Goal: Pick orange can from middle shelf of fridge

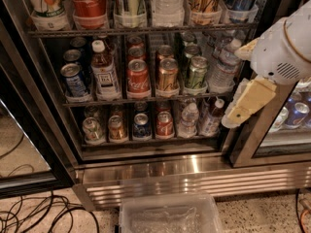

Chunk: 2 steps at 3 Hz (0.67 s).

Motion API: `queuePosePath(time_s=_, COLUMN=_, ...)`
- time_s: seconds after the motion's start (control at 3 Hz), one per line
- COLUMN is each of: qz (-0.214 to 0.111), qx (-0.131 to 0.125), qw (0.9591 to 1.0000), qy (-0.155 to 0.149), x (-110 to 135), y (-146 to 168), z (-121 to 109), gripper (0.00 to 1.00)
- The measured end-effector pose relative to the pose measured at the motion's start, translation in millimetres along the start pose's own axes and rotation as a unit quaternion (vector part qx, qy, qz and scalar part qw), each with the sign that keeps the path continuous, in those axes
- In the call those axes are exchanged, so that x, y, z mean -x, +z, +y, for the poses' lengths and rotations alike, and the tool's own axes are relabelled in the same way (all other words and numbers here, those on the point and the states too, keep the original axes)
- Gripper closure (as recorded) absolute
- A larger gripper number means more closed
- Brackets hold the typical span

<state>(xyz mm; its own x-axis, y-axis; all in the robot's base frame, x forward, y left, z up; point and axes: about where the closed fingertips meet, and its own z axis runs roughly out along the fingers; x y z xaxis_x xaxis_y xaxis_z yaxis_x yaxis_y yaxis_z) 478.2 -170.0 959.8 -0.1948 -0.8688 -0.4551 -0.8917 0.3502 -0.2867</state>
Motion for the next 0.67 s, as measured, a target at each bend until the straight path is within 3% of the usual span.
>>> queuePosePath(time_s=0.33, qz=0.000, qx=0.000, qw=1.0000, qy=0.000, x=0.0, y=0.0, z=0.0, gripper=0.00)
queuePosePath(time_s=0.67, qz=-0.035, qx=-0.010, qw=0.9992, qy=0.015, x=15.8, y=13.9, z=-0.5, gripper=0.00)
